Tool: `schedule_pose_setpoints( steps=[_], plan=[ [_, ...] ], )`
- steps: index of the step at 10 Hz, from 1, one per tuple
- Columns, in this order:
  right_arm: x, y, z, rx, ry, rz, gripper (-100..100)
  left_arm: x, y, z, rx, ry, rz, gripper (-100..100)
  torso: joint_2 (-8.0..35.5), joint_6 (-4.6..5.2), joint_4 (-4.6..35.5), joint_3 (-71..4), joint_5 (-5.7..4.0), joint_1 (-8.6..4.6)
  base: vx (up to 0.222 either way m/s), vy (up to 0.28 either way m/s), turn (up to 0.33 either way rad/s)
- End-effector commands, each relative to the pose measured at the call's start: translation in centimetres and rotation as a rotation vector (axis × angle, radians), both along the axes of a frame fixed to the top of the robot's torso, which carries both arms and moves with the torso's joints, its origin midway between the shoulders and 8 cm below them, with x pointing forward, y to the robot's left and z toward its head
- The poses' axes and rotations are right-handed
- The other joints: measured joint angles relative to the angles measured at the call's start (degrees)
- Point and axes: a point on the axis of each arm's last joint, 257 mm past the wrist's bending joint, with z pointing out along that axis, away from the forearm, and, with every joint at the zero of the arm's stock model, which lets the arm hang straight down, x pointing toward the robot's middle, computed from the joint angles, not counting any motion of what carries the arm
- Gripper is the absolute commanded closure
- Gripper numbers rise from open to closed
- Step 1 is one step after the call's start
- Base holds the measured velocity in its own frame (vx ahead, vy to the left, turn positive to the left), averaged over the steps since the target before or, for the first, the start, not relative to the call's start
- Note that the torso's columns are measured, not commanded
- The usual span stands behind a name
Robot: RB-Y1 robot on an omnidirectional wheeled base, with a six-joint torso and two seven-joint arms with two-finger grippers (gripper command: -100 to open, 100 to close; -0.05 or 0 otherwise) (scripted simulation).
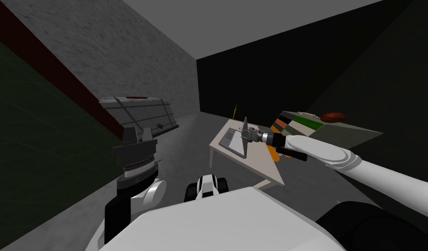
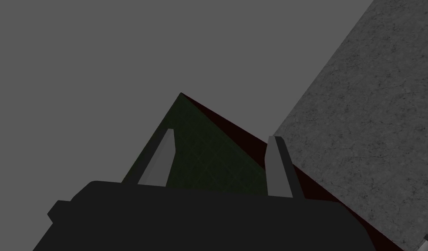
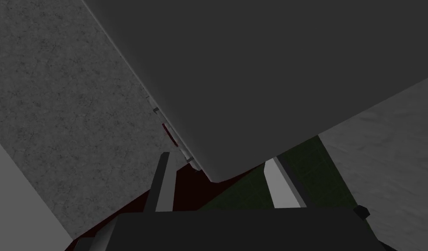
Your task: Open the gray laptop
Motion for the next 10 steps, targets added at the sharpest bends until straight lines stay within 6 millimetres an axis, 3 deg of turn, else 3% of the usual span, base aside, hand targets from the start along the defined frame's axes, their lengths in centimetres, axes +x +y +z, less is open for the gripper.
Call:
schedule_pose_setpoints(
  steps=[1, 8, 9, 10],
  plan=[
    [-0.6, -0.7, -2.2, -0.104, 0.072, 0.028, 100, 0.0, 0.0, 0.0, 0.000, 0.000, 0.000, 0, -0.3, 0.11, -0.1, -0.1, 0.03, 0.22, 0.160, 0.184, -0.162],
    [-2.4, -2.8, -6.8, -0.339, 0.243, 0.101, 100, 0.0, 0.0, 0.0, 0.000, 0.000, 0.000, 0, -0.2, 0.13, -0.1, -0.1, -0.04, -0.04, 0.122, 0.163, -0.098],
    [-2.1, -2.6, -5.9, -0.319, 0.217, 0.095, 100, 0.0, 0.0, 0.0, 0.000, 0.000, 0.000, 0, 0.0, 0.09, 0.0, 0.0, 0.03, 0.02, 0.051, 0.070, -0.019],
    [-3.0, -5.1, -8.4, -0.382, 0.274, 0.076, 100, 0.0, 0.0, 0.0, 0.000, 0.000, 0.000, 0, 0.2, -0.01, 0.1, 0.1, 0.07, -0.04, 0.055, 0.140, 0.146]
  ],
)
